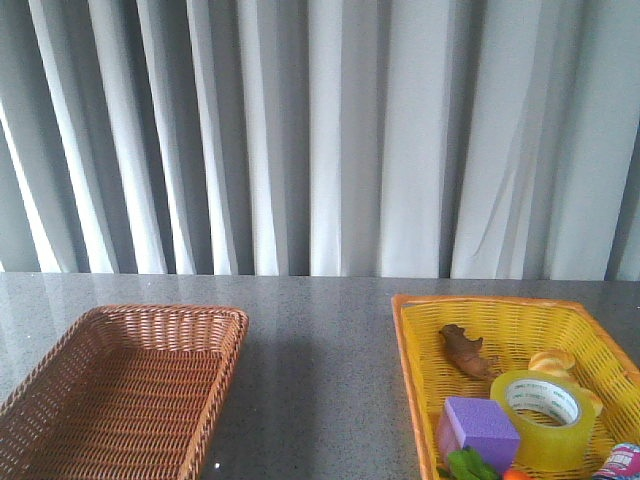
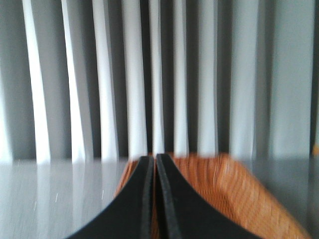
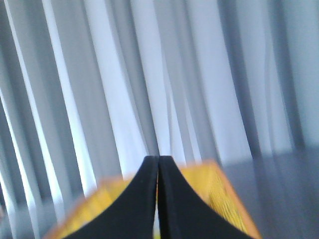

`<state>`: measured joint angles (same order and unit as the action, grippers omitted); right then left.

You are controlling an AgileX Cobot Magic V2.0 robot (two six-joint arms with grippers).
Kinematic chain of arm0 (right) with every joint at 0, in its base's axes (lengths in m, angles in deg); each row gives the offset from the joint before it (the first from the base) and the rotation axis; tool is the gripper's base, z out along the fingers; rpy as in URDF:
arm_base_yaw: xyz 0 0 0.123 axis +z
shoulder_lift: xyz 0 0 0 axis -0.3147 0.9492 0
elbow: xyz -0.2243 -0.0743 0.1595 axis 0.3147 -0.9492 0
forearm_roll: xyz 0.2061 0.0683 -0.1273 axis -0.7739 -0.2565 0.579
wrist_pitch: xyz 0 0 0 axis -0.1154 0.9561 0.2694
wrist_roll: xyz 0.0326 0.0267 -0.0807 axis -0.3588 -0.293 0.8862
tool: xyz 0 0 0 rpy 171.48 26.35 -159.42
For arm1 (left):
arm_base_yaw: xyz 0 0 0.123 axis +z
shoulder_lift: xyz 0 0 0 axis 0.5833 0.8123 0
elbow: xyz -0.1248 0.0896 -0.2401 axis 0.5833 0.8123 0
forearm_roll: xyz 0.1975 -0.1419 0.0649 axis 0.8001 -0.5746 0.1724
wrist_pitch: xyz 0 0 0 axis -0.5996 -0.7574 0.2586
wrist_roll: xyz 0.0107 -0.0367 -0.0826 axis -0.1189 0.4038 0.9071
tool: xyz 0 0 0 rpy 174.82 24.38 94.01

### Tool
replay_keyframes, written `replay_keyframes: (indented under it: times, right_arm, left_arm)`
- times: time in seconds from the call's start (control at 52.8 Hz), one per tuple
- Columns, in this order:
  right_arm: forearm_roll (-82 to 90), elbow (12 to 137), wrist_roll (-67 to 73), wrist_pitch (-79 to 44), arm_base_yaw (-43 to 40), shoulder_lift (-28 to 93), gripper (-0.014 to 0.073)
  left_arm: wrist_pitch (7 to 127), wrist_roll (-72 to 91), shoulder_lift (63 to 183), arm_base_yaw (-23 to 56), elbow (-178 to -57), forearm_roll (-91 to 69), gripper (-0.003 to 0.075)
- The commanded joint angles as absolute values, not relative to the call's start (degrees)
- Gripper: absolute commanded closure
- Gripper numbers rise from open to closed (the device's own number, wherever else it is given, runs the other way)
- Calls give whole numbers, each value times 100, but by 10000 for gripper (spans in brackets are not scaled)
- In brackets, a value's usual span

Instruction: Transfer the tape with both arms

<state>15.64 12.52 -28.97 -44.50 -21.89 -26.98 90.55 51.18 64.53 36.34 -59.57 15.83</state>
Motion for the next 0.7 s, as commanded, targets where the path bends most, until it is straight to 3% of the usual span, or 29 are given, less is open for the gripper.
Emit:
replay_keyframes:
  times: [0.0,0.076,0.151,0.322,0.473,0.587,0.681]
  right_arm:
    - [1457,1618,-3142,-6491,-2223,-2630,602]
    - [1864,2173,-3127,-6678,-2223,-2220,602]
    - [2664,3028,-3233,-6365,-2223,-1718,602]
    - [4295,5144,-4543,-5368,-2223,-172,602]
    - [5224,6773,-6089,-3539,-2217,1040,602]
    - [5620,7350,-6377,-2085,-2217,1757,602]
    - [5569,7397,-6207,-1621,-2190,2124,602]
  left_arm:
    - [11174,5521,6405,3611,-6372,1585,727]
    - [11844,5562,6626,3611,-6679,1580,727]
    - [11766,5556,7065,3611,-7296,1586,727]
    - [10169,5551,8377,3611,-9173,1609,727]
    - [8698,5153,9661,3611,-10747,1615,727]
    - [8212,4764,10334,3482,-11302,1671,727]
    - [7938,4521,10735,3440,-11481,1657,727]
